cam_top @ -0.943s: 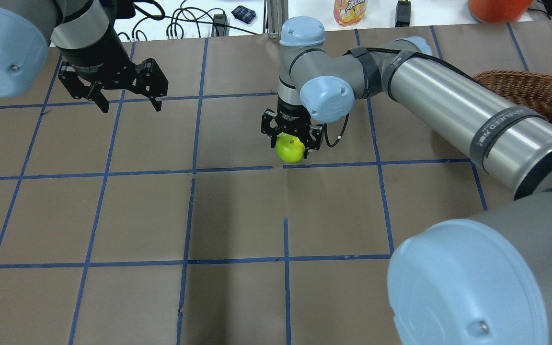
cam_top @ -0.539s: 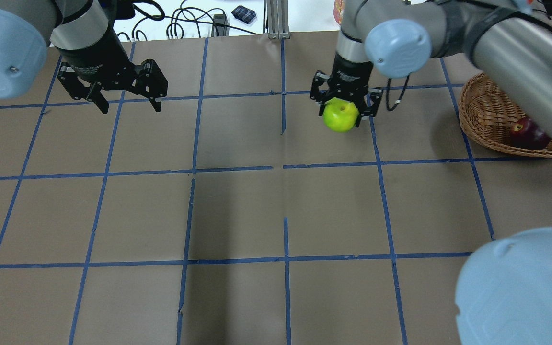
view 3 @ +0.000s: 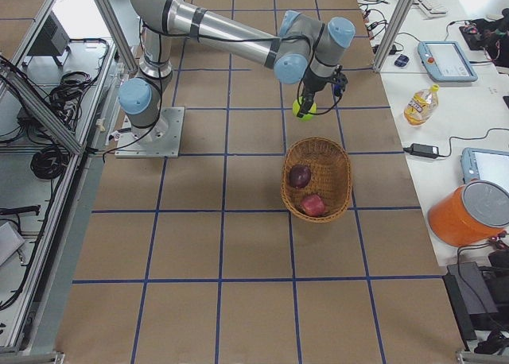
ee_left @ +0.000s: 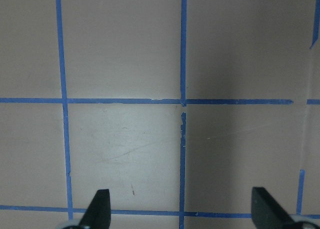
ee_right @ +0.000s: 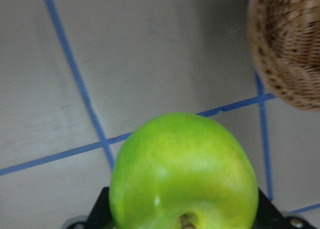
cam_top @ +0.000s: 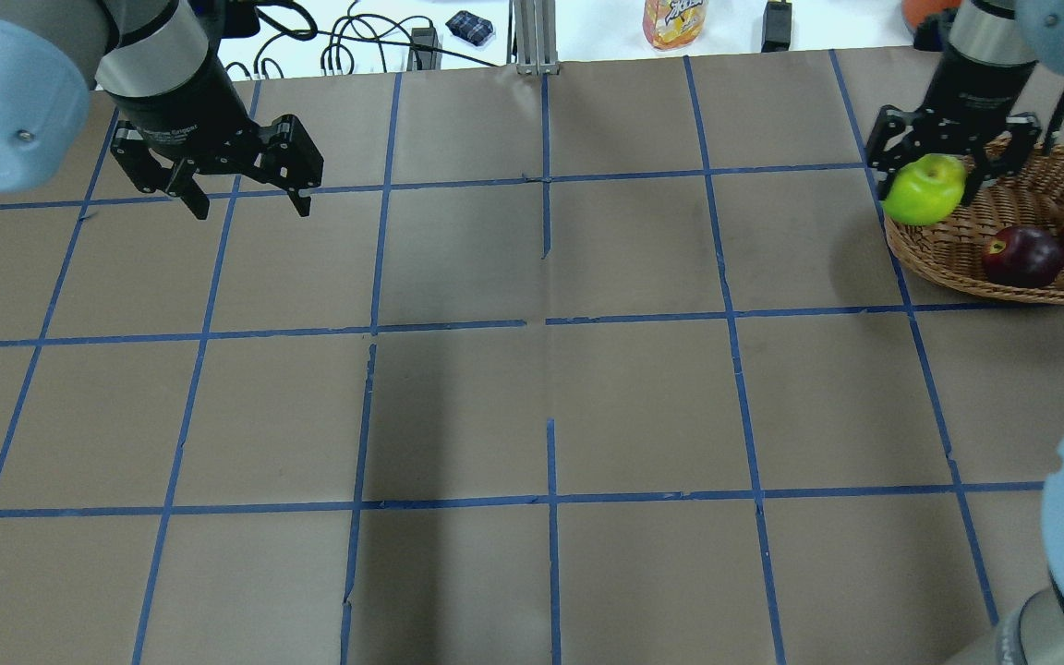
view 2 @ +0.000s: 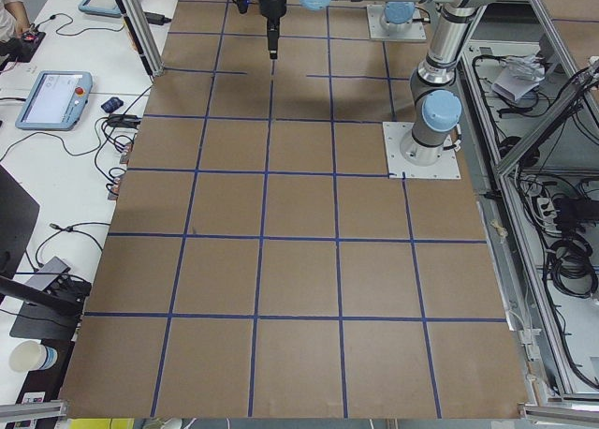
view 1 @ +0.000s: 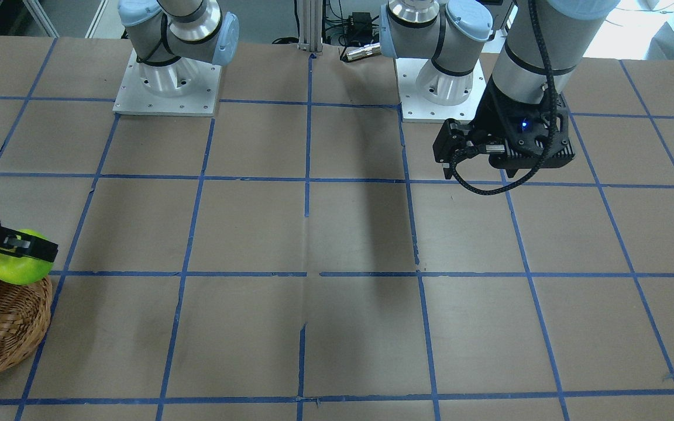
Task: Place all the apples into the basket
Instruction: 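Carry the green apple into the basket and open the right gripper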
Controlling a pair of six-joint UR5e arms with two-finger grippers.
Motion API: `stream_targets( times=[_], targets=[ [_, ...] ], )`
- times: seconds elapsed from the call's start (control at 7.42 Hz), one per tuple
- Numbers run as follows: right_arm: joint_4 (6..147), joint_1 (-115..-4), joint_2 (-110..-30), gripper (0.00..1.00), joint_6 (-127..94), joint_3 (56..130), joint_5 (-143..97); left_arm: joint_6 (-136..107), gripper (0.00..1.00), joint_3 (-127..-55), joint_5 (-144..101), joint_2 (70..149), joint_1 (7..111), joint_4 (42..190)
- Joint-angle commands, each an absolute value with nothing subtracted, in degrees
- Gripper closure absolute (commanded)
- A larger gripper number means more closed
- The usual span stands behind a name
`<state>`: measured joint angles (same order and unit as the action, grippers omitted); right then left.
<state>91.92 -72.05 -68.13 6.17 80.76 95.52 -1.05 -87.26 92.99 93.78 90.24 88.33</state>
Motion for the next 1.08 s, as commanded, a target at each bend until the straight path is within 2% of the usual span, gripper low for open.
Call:
stream_targets(
  times=[0.0, 0.13, 0.54, 0.67, 0.81, 0.94],
  targets=[
    [100.7, -68.1, -63.7, 1.00, 10.8, 81.3, 96.7, -1.1, 0.00, -87.1, 93.0, 93.8, 90.2, 88.3],
    [105.8, -67.9, -60.7, 1.00, 11.3, 81.3, 96.9, -1.1, 0.00, -87.0, 93.0, 93.8, 90.2, 88.3],
    [106.7, -67.2, -58.7, 0.99, 11.3, 81.1, 98.2, -1.1, 0.00, -87.1, 93.0, 94.0, 90.2, 88.3],
    [109.8, -67.1, -58.3, 0.73, 11.3, 81.3, 97.9, -1.1, 0.00, -87.1, 92.9, 94.0, 90.2, 88.3],
    [110.6, -67.1, -57.9, 0.11, 11.3, 81.4, 97.7, -1.1, 0.00, -87.0, 93.0, 94.0, 90.2, 88.3],
    [110.3, -67.1, -57.9, 0.00, 11.3, 81.5, 97.5, -1.1, 0.00, -87.0, 93.0, 94.0, 90.2, 88.3]
  ],
)
